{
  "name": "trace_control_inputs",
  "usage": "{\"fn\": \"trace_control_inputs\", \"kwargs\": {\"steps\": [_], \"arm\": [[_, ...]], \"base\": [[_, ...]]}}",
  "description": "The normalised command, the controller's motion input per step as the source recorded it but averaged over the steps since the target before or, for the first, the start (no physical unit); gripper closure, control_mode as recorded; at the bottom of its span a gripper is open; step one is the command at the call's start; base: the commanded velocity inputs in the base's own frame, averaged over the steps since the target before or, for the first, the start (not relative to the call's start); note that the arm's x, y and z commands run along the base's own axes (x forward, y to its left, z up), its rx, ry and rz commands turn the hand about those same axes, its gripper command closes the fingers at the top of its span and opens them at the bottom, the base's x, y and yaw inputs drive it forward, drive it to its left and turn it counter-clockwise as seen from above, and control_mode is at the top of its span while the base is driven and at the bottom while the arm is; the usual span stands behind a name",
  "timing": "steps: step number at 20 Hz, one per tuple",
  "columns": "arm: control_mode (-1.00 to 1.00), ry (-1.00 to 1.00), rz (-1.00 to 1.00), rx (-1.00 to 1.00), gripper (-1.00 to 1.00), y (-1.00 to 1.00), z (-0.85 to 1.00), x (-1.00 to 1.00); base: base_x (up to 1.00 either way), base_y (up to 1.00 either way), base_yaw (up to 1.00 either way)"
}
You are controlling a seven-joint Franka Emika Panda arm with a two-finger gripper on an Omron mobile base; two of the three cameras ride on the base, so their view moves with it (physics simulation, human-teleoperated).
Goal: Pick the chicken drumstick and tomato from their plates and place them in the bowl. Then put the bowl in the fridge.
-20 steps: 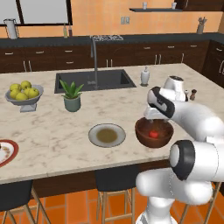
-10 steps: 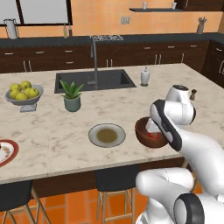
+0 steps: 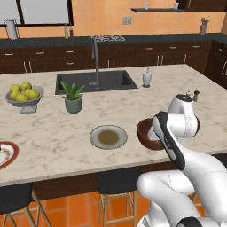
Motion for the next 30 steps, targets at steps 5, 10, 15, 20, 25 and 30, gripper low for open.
{"fn": "trace_control_inputs", "kwargs": {"steps": [5, 10, 15, 20, 25, 30], "arm": [[-1.0, 0.0, 0.0, 0.0, -1.0, 0.0, 0.0, 0.0], [-1.0, 0.0, 0.0, 0.0, -1.0, 0.0, 0.0, 0.0], [1.0, 0.0, 0.0, 0.0, -1.0, 0.0, 0.0, 0.0], [1.0, 0.0, 0.0, 0.0, -1.0, 0.0, 0.0, 0.0], [1.0, 0.0, 0.0, 0.0, -1.0, 0.0, 0.0, 0.0], [1.0, 0.0, 0.0, 0.0, -1.0, 0.0, 0.0, 0.0]], "base": [[0.0, 0.0, 0.0], [0.0, 0.0, 0.0], [-0.05, 0.25, 0.0], [0.0, 1.0, 0.0], [0.04, 1.0, 0.0], [0.29, 0.77, -0.02]]}}
